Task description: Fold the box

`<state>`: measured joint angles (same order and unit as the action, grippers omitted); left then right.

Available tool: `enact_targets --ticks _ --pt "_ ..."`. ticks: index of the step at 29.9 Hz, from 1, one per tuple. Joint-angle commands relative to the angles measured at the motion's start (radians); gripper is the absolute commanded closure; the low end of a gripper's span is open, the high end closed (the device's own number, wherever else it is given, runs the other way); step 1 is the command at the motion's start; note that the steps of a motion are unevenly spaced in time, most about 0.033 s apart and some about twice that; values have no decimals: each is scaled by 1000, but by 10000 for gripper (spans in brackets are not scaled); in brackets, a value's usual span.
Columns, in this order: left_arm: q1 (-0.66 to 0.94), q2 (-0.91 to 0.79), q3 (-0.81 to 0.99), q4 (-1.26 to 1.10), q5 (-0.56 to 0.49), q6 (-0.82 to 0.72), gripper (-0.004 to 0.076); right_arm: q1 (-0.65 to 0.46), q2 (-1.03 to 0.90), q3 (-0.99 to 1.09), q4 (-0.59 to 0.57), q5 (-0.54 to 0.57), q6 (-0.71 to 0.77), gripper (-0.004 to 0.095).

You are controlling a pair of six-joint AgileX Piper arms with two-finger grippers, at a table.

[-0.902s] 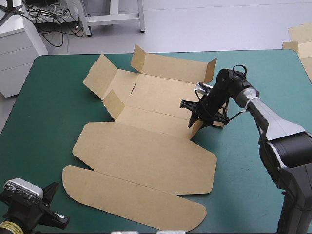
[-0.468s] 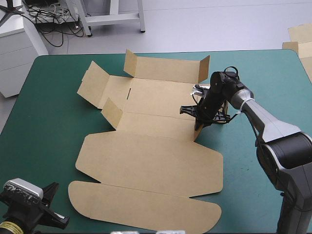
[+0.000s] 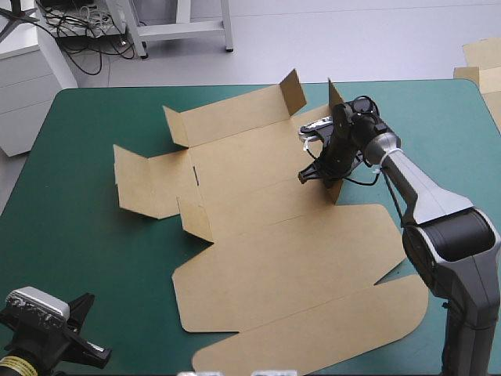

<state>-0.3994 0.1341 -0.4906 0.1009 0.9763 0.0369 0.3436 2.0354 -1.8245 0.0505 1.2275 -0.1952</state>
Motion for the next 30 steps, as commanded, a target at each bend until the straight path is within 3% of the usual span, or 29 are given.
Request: enact_targets --ticks 1,8,17,30 --pt "-4 15 -31 4 -63 -1 734 15 0 -90 -35 25 -212 906" --pt "-4 15 -31 4 -63 -1 734 76 94 -199 4 -33 -464 906" --pt "-4 15 -31 4 -63 -1 734 196 113 -274 185 -97 -805 906" --pt "-4 15 -31 4 -63 -1 734 266 113 -278 200 -79 -863 890"
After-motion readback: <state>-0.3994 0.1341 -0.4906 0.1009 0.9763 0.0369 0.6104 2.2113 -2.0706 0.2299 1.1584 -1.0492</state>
